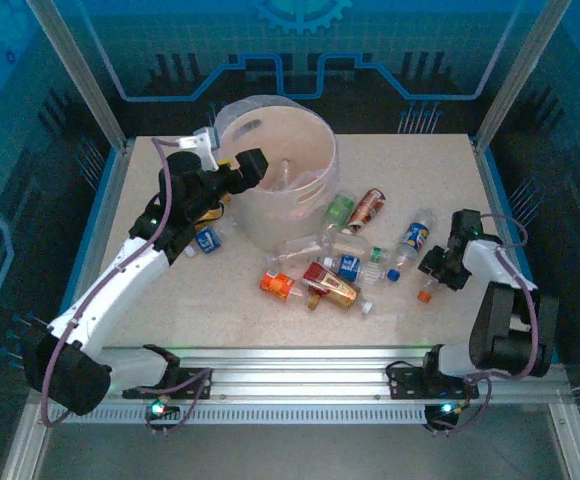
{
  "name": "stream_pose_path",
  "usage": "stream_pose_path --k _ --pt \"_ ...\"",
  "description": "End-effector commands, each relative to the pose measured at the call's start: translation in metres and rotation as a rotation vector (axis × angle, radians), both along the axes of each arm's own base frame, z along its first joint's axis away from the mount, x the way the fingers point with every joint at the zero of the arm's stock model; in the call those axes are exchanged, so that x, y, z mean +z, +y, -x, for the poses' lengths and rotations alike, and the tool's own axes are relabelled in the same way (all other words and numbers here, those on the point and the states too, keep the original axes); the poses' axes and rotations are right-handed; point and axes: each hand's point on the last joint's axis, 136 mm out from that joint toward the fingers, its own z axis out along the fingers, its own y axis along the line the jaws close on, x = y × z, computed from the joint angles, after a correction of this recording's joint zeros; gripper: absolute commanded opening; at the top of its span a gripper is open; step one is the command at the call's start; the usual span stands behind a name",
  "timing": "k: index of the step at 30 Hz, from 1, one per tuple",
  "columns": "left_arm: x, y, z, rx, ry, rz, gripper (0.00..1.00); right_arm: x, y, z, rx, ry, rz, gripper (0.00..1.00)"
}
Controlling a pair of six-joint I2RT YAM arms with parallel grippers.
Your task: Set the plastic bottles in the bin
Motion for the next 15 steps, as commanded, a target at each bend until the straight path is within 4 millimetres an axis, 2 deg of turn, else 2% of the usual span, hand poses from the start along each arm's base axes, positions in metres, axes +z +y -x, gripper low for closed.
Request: stream_pose_path --k 1,4,5,6,11,15 --pt "-0.017 -0.006 -0.002 -0.010 0.078 0.004 0.99 0.044 0.011 -0.009 0.063 -0.105 0.030 0.42" --pt "-0.015 -0.009 -0.001 -0.025 0.081 0.024 0.99 0.076 0.028 -0.014 0.122 -0.221 0.020 0.40" --pt "-0.015 -0.010 -0.001 -0.030 0.083 0.031 0.99 0.100 0.034 -0.022 0.147 -0.297 0.016 0.40" --pt "-0.014 -0.012 -0.001 -0.040 0.083 0.034 0.99 0.112 0.040 -0.025 0.170 -0.341 0.006 0.39" --pt "-0.011 -0.029 0.002 -0.122 0.092 0.042 0.99 0.196 0.099 -0.034 0.416 -0.667 -0.076 0.35" --pt "-0.005 -0.053 0.007 -0.219 0.082 0.040 0.99 0.248 0.142 -0.027 0.612 -0.873 -0.099 0.37"
